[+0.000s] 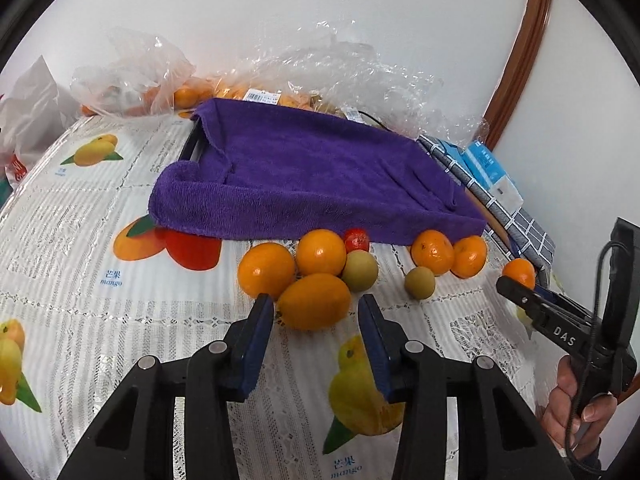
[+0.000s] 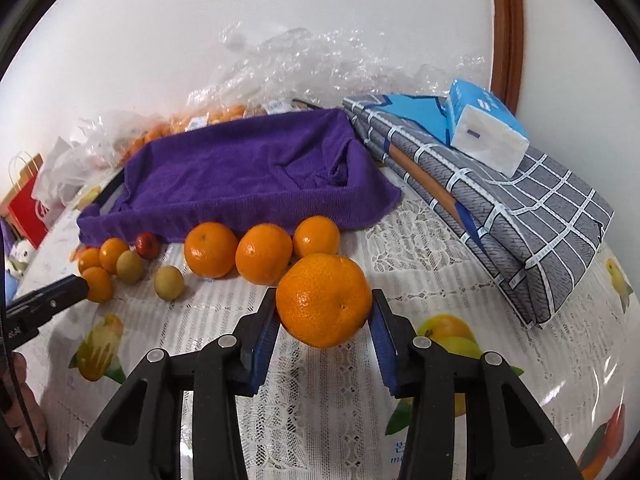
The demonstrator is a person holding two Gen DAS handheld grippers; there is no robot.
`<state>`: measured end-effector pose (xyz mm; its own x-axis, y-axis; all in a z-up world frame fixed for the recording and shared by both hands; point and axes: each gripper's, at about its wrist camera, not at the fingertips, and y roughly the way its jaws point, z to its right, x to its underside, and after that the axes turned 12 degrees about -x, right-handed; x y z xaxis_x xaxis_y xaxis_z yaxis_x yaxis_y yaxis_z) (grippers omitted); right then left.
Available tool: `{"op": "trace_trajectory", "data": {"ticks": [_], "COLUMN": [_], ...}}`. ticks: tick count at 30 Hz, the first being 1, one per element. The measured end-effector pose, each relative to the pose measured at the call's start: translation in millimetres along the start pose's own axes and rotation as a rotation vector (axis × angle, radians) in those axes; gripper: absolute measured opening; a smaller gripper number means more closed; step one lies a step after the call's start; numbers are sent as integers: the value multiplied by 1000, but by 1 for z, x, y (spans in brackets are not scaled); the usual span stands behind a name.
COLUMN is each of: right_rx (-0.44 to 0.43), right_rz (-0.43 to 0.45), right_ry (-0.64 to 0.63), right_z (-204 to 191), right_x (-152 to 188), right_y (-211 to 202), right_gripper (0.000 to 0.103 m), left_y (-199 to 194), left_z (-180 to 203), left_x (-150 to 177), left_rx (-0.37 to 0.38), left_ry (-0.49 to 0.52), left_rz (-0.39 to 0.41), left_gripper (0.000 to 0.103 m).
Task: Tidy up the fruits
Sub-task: 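Close the left tool on an oval orange while the right tool holds its orange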
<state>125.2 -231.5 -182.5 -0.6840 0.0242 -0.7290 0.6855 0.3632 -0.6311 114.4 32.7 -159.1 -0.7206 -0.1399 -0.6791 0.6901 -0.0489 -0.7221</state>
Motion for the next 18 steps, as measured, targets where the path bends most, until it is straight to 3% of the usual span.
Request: {"op": "trace_trajectory", "data": {"ticks": [6, 10, 13, 17, 18], "right_rx": [-16, -12, -19, -32, -32], "right_rz": [-2, -2, -4, -9, -8], "right_ry": [-1, -8, -5, -5, -7], "right_z": [0, -2, -1, 0, -1], "right_x": [0, 1, 1, 0, 0], "right_y": [1, 1, 1, 3, 3], "right_gripper": [44, 44, 44, 44, 44], "left_y": [12, 13, 15, 16, 16], "left_z": [-6, -4, 5, 6, 4], "left_x": [0, 0, -1, -3, -4], "left_rx": [6, 29, -5, -20, -29], "left_ry": [-31, -24, 19, 16, 1], "left_rz": [-64, -60, -55, -52, -51], "left_gripper": [43, 57, 61, 59, 51]}}
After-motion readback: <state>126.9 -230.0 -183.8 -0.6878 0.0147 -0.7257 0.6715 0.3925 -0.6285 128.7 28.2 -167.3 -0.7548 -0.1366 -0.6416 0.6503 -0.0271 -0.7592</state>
